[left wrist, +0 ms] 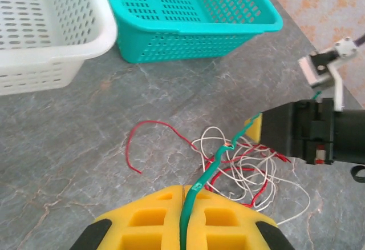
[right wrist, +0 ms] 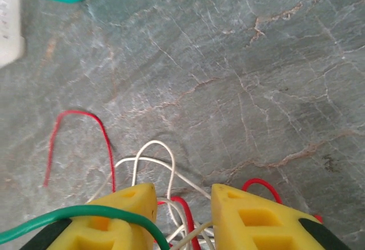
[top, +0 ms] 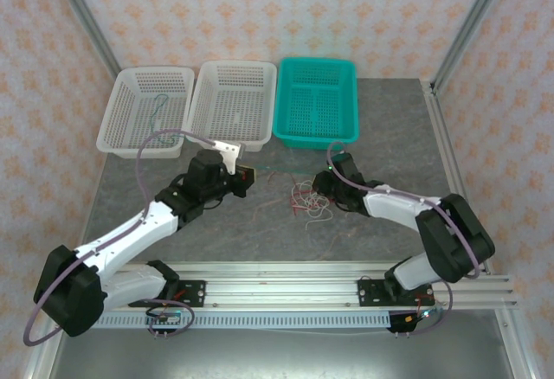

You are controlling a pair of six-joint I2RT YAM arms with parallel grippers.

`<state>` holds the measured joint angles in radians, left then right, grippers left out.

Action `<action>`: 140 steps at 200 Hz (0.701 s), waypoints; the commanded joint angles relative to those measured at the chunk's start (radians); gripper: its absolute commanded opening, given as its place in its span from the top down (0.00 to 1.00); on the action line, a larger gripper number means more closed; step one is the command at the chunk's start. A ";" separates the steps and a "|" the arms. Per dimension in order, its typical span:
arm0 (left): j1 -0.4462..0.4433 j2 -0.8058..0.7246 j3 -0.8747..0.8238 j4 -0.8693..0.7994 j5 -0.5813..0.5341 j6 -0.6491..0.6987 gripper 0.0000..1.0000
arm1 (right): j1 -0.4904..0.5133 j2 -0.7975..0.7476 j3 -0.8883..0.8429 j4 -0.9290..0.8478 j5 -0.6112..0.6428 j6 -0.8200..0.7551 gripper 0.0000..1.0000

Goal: Untangle the cables

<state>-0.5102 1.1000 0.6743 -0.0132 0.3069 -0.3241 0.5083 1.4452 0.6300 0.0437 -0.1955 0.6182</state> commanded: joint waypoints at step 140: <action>0.139 -0.116 0.099 0.053 0.028 -0.039 1.00 | -0.109 -0.389 -0.015 -0.187 -0.002 0.013 0.17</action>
<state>-0.3721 1.0100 0.6926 0.0738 0.3336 -0.3931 0.3965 1.1412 0.5560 -0.1211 -0.1326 0.6697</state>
